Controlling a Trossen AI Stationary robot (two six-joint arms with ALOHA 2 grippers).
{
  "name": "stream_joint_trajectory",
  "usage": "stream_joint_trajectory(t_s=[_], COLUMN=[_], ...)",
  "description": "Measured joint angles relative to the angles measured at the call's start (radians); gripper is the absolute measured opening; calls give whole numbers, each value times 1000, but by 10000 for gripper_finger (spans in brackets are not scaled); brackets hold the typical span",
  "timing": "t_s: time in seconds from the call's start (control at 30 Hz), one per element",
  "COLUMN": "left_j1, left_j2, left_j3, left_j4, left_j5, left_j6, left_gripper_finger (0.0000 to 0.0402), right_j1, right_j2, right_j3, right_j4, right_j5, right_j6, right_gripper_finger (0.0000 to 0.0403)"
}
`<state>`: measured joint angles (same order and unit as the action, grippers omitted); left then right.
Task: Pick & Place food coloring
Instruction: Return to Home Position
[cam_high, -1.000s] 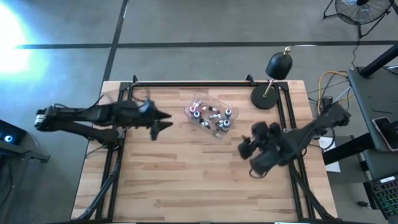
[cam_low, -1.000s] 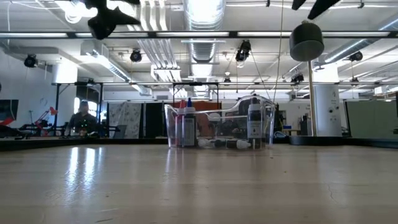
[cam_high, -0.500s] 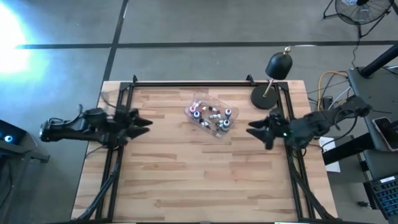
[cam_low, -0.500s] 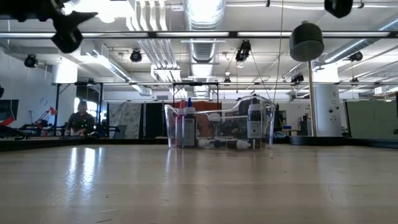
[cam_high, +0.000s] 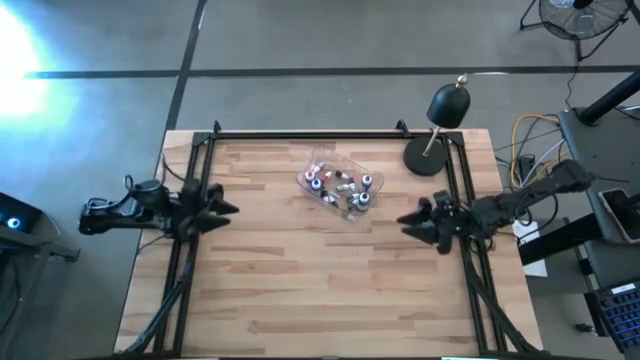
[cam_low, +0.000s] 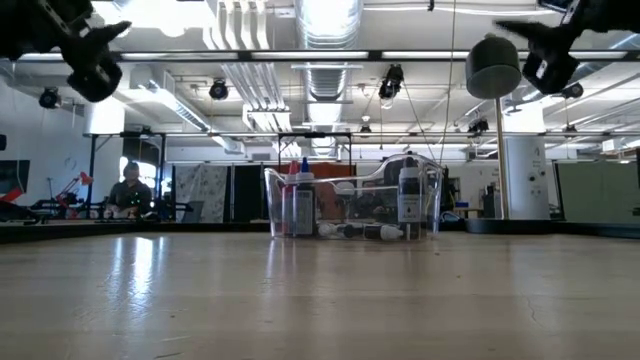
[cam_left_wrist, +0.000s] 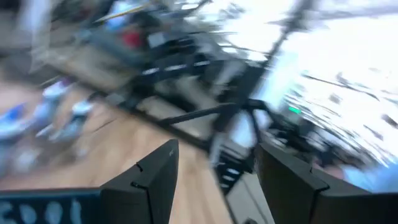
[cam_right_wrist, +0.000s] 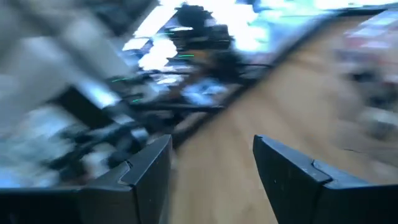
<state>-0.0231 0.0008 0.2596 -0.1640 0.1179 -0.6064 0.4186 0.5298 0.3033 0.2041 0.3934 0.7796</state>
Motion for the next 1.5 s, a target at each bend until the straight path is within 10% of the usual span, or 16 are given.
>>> stream_joint_trajectory(t_s=[0.23, 0.47, 1.5], left_j1=[0, 2, 1], left_j2=[2, -1, 10], left_j3=[-144, -247, -252], left_j4=[233, 314, 280], left_j5=[72, 65, 14], left_j6=[111, 43, 79], left_gripper_finger=[186, 186, 186], right_j1=[-6, -10, -10], right_j2=[18, 7, -19], right_j3=[-291, -294, -294], right_j4=[726, 631, 639], right_j5=[-261, 32, -57], right_j6=[-239, -307, -492], right_gripper_finger=[219, 219, 219])
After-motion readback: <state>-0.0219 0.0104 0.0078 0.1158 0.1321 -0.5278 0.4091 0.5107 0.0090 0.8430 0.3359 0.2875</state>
